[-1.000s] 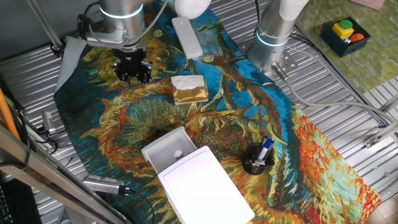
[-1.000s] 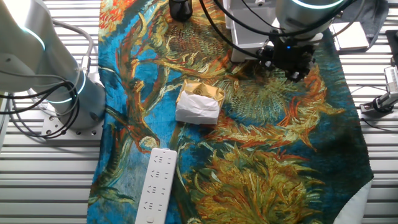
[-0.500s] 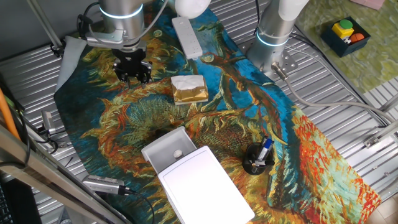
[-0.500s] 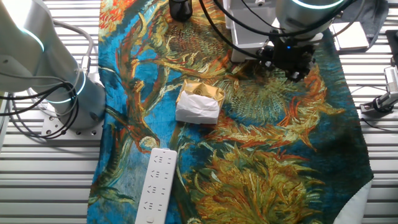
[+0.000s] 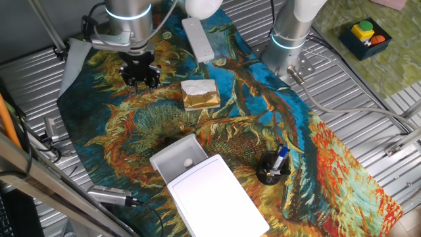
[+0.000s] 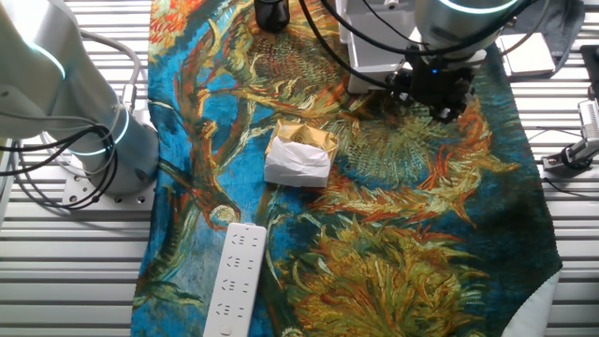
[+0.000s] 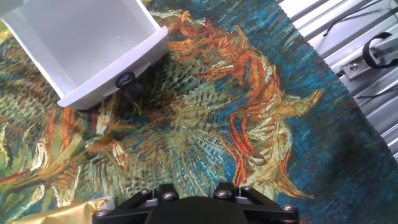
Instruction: Grasp the handle and close the drawer
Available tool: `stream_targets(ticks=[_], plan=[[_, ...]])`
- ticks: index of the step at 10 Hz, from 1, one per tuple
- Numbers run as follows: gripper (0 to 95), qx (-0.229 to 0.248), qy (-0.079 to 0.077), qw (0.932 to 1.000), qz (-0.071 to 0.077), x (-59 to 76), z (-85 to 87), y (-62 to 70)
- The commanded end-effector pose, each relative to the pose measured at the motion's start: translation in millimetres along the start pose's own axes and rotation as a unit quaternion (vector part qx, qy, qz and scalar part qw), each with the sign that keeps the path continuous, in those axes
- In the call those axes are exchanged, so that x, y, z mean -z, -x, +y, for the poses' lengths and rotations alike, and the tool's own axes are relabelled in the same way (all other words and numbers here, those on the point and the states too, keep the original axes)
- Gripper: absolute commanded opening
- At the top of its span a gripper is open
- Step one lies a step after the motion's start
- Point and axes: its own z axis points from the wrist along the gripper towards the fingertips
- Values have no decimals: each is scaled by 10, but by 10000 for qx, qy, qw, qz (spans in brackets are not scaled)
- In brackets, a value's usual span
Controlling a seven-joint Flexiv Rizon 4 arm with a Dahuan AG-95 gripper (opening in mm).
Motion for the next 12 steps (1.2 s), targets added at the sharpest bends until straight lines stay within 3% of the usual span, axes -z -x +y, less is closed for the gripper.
stream_targets(ticks=[1, 2, 4, 5, 7, 12], plan=[[380, -2, 1, 10000, 3, 1, -2, -2], [380, 545, 863, 9933, -538, -311, -157, 42], [380, 329, 533, 9980, 21, -209, -156, 29], [380, 345, 418, 9984, 182, -154, -146, 33], [380, 396, 336, 9984, 221, -128, -147, 25], [380, 401, 325, 9984, 236, -128, -147, 25]])
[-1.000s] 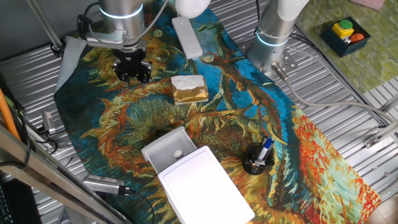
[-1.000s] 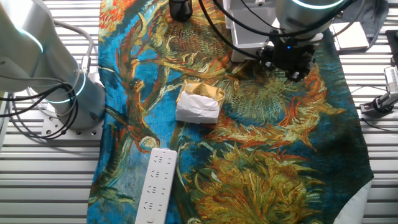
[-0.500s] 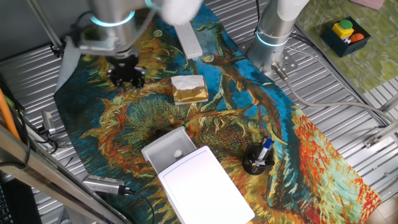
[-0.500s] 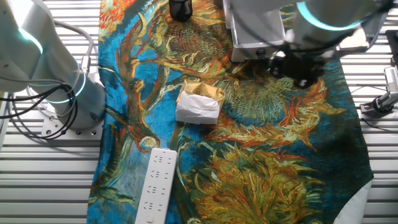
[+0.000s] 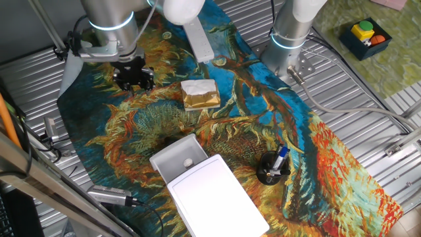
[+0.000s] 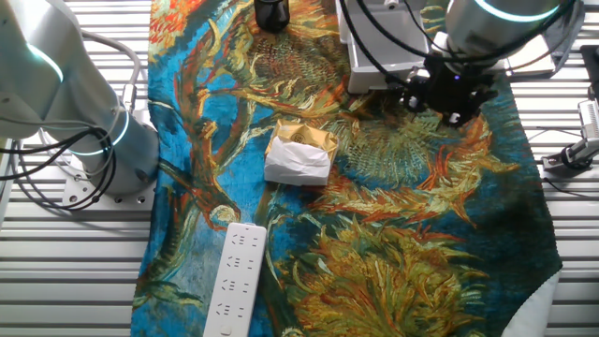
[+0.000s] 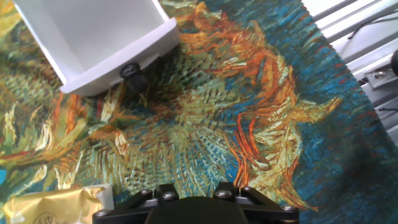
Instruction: Grasp the handle and close the drawer
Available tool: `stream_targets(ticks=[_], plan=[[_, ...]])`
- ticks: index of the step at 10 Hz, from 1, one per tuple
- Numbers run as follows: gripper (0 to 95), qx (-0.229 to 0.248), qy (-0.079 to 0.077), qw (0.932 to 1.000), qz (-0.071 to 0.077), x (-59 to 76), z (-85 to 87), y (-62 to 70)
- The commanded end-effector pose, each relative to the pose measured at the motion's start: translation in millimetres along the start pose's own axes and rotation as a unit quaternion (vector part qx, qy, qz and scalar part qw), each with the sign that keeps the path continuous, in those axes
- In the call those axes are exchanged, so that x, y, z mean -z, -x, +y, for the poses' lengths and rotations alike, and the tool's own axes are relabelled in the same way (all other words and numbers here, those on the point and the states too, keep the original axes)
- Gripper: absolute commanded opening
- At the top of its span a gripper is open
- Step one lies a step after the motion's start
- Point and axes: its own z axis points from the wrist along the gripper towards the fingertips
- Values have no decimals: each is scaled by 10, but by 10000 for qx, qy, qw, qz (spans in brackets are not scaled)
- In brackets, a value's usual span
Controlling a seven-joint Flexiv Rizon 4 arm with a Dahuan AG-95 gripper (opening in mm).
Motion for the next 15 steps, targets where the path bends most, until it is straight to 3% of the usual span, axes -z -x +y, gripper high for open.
stream_targets(ticks=[1, 6, 10, 12, 13, 15], plan=[[380, -61, -20, 9999, -89, -10, 2, -9], [380, -136, -51, 9999, -26, 10, 8, -7], [380, -322, -252, 9991, -138, 29, 15, -4], [380, -196, -250, 9994, -161, 54, 24, -2], [380, -96, -223, 9995, -204, 64, 28, 0], [380, 16, -78, 9989, -472, 50, 40, 31]])
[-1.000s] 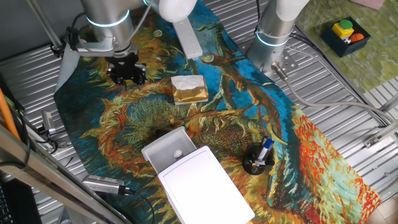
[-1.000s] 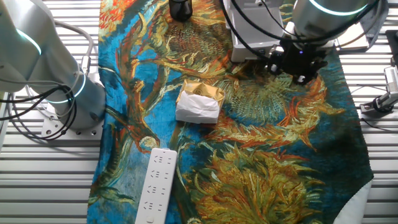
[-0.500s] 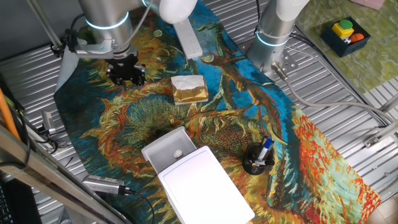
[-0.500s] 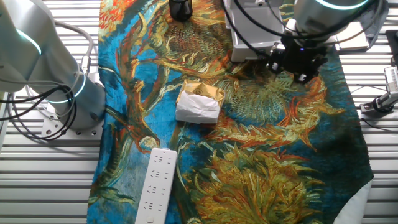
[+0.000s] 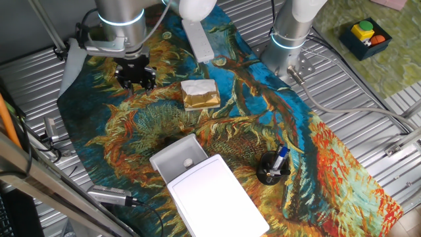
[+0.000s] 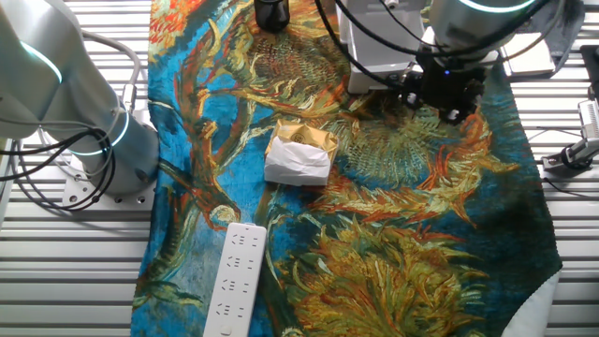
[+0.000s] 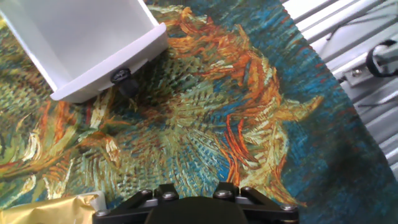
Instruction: Grasp the handle and close the drawer
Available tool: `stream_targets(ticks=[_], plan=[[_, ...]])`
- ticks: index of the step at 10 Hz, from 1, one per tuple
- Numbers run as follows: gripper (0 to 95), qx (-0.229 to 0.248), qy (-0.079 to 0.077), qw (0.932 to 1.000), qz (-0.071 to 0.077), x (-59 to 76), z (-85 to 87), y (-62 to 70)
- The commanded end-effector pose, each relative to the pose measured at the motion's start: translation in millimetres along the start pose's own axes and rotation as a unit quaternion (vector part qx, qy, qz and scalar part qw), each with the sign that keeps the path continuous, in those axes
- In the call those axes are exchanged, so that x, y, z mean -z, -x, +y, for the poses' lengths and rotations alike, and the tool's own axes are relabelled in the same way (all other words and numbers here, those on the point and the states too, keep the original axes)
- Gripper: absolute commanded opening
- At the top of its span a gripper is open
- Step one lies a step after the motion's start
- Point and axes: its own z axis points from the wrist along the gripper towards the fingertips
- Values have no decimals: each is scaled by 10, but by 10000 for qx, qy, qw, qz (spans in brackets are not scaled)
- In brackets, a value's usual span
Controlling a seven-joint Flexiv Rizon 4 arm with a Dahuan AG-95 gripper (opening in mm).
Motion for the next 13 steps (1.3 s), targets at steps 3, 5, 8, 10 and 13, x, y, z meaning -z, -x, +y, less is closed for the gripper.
stream_targets(ticks=[3, 5, 8, 10, 13], plan=[[380, 270, 243, 9987, -360, -68, 62, 141], [380, 254, 284, 9982, -463, -87, 82, 178], [380, 239, 386, 9961, -752, -132, 117, 244], [380, 218, 448, 9948, -888, -171, 156, 310], [380, 185, 493, 9938, -976, -234, 205, 386]])
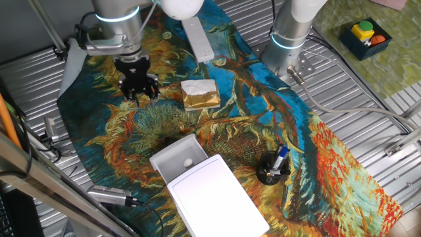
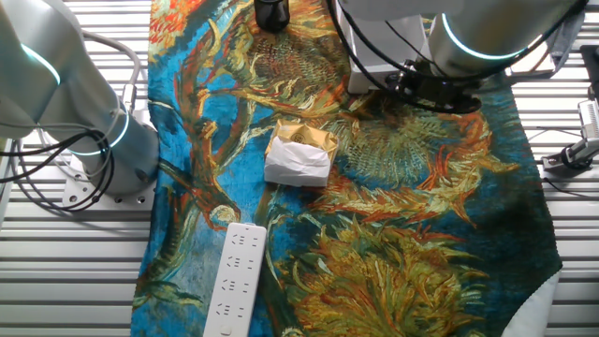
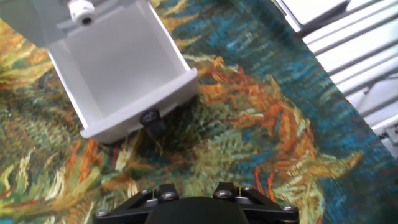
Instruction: Grasp the handle and close the drawer
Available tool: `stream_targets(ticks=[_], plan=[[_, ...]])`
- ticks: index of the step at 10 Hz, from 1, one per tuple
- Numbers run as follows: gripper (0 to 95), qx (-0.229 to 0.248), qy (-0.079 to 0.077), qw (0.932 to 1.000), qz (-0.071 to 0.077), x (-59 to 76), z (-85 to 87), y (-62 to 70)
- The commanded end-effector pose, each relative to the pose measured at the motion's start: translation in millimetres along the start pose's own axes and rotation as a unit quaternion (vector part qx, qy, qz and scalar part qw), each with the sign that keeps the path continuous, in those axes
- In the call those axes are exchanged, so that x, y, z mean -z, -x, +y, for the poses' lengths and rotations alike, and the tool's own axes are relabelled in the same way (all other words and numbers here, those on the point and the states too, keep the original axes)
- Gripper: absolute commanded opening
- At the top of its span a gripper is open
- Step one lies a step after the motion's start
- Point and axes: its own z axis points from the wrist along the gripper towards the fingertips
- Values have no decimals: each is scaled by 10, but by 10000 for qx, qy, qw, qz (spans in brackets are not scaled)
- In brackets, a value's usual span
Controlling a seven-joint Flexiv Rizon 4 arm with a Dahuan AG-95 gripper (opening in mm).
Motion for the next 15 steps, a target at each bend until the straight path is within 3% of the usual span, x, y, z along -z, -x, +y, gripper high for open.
stream_targets(ticks=[1, 3, 11, 12, 15], plan=[[380, 7, 26, 10000, -75, -29, 12, 11], [380, 95, 86, 9997, -223, -91, 7, 7], [380, -133, -2, 9996, -230, -436, 141, 155], [380, -135, -3, 9997, -225, -452, 155, 169], [380, -137, -91, 9999, -22, -473, 176, 188]])
